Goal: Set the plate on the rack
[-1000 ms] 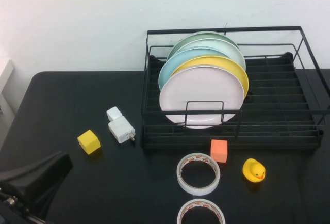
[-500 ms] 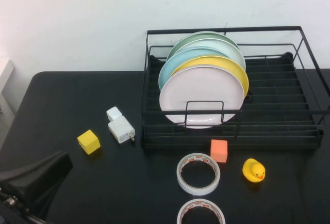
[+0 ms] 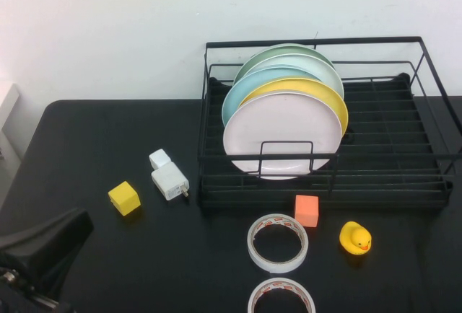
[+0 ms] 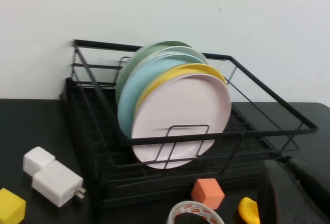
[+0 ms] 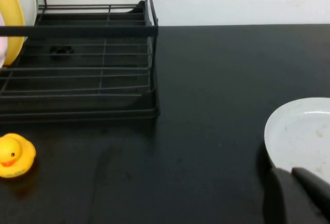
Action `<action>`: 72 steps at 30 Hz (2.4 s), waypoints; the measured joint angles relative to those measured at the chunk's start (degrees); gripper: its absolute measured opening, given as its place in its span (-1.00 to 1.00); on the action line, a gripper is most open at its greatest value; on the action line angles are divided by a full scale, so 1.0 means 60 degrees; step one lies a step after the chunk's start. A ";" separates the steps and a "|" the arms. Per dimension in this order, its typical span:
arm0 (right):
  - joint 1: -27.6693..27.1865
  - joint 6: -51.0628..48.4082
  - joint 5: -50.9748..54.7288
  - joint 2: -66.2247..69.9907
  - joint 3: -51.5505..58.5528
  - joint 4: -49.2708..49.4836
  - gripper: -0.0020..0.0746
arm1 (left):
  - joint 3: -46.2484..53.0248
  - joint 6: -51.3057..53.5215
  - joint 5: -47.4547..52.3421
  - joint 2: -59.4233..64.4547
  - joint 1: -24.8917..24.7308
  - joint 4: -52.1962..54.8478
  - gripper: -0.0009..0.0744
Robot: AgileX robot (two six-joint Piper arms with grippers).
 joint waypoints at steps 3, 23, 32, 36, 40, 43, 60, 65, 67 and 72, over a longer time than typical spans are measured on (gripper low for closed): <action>0.0000 0.0000 0.0000 0.0000 0.0000 0.0000 -0.95 | 0.0000 0.0000 -0.0006 0.0000 0.0000 0.0000 -0.98; 0.0000 0.0000 0.0021 0.0000 0.0000 0.0000 -0.95 | 0.1536 -1.1291 0.3690 -0.0795 0.4034 1.1243 -0.98; 0.0000 0.0000 0.0021 0.0000 0.0000 0.0000 -0.95 | 0.1676 -1.5978 0.6434 -0.3073 0.7492 1.5649 -0.98; 0.0000 0.0000 0.0021 0.0000 0.0000 0.0000 -0.95 | 0.2205 -1.6216 0.6277 -0.4026 0.8487 1.6205 -0.98; 0.0000 0.0000 0.0025 0.0000 0.0000 0.0000 -0.95 | 0.2835 -1.6235 0.6144 -0.4716 0.8789 1.6650 -0.98; 0.0000 0.0000 0.0025 0.0000 0.0000 0.0000 -0.95 | 0.3248 -1.6235 0.6083 -0.4781 0.8789 1.6968 -0.98; 0.0000 0.0000 0.0025 0.0000 0.0000 0.0000 -0.95 | 0.3641 -1.5476 0.6562 -0.4817 0.7852 1.7312 -0.98; 0.0000 0.0000 0.0025 0.0000 0.0000 0.0000 -0.95 | 0.3641 -1.5476 0.6814 -0.4817 0.7852 1.7312 -0.98; 0.0000 0.0000 0.0025 0.0000 0.0000 0.0000 -0.95 | 0.3641 -1.5476 0.6862 -0.4817 0.7852 1.7312 -0.98; 0.0000 0.0000 0.0025 0.0000 0.0000 0.0000 -0.95 | 0.3641 -1.5476 0.6901 -0.4817 0.7852 1.7295 -0.98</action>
